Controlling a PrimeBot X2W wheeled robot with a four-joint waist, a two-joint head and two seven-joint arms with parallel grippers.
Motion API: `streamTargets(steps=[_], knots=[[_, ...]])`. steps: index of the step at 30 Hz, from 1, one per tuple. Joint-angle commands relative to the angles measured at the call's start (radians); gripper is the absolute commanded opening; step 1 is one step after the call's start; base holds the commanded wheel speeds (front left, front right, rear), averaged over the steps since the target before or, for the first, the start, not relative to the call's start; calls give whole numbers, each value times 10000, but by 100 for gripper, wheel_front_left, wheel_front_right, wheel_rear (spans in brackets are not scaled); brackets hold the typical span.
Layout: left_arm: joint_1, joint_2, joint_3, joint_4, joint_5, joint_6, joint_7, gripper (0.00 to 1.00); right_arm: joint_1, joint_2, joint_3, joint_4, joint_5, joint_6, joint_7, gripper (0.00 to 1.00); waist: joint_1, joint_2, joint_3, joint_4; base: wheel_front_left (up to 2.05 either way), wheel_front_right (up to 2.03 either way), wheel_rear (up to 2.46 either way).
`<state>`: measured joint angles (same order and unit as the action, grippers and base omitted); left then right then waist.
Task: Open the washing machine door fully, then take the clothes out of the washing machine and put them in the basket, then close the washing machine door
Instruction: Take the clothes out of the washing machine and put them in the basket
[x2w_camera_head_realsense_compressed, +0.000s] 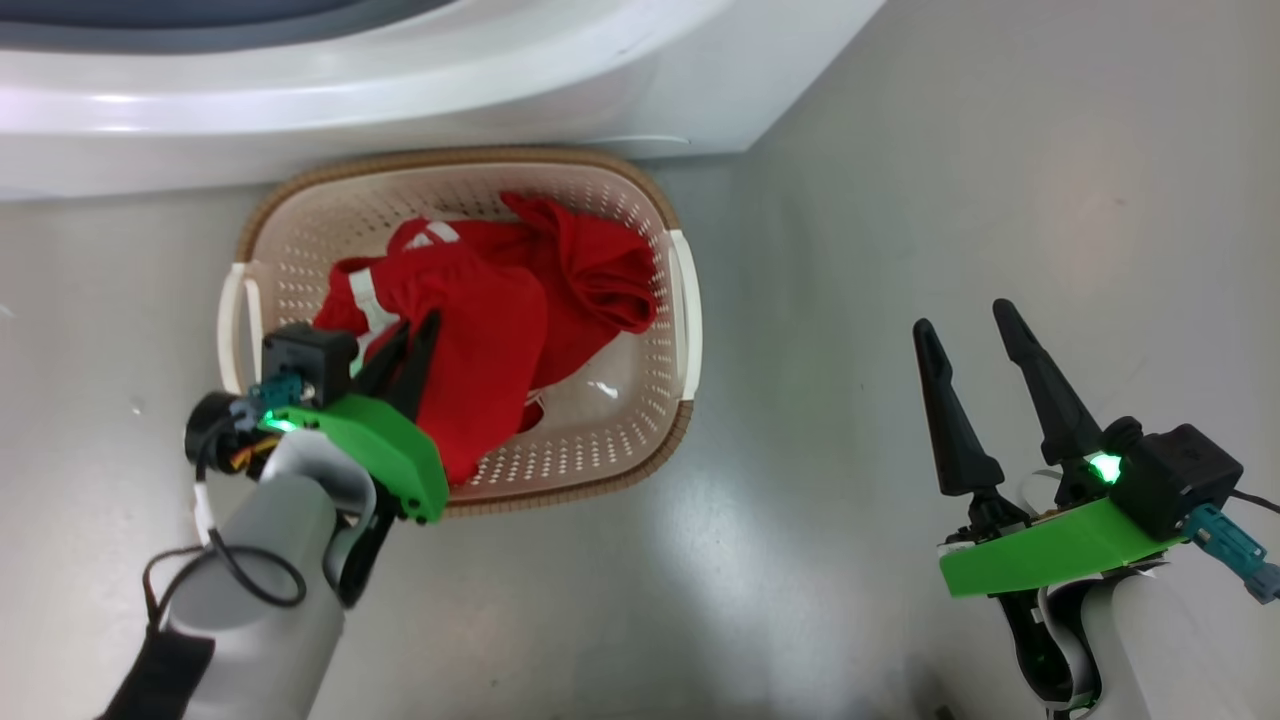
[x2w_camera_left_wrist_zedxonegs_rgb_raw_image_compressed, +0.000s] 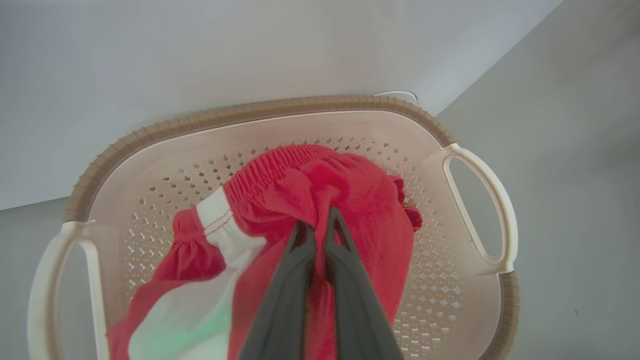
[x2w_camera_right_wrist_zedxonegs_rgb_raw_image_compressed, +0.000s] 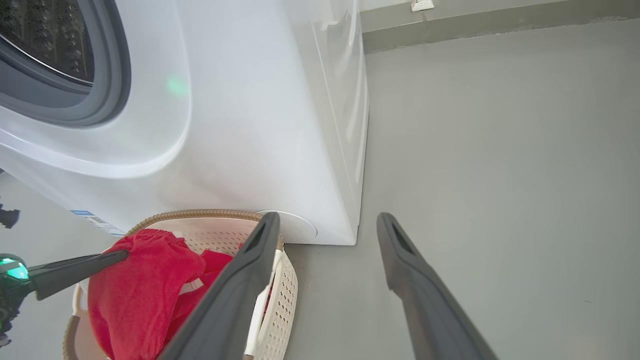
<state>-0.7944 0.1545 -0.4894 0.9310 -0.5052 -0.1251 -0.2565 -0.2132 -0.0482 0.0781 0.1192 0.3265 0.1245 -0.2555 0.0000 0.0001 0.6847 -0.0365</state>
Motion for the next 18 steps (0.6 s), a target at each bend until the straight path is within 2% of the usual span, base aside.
streamTargets(steps=[1,12,13,14,15,16,18], knots=[[-200,315,78,80,-114,-55,-53,0,17,-20,267,-251,239,62,-63,100,0,-1,274,-149,0,0,0],[-1150,428,-203,1053,-552,-55,-53,0,-235,-20,306,-351,261,62,-63,100,0,-1,870,-308,0,0,0],[-1206,433,-196,1077,-619,-55,-53,25,-245,-20,310,-349,263,62,-63,100,0,-1,891,-314,0,0,0],[-1246,440,-209,1088,-671,-55,-53,43,-254,-20,311,-347,262,62,-63,100,0,-1,911,-316,0,0,0],[-1277,452,-231,1089,-711,-55,-53,67,-266,-20,304,-345,260,62,-63,100,0,-1,924,-313,0,0,0],[-1300,469,-243,1070,-742,-55,-53,96,-277,-20,292,-341,256,62,-63,100,0,-1,926,-304,0,0,0],[-1303,480,-277,1035,-794,-55,-53,100,-298,-20,264,-328,241,62,-63,100,0,-1,911,-278,0,0,0]])
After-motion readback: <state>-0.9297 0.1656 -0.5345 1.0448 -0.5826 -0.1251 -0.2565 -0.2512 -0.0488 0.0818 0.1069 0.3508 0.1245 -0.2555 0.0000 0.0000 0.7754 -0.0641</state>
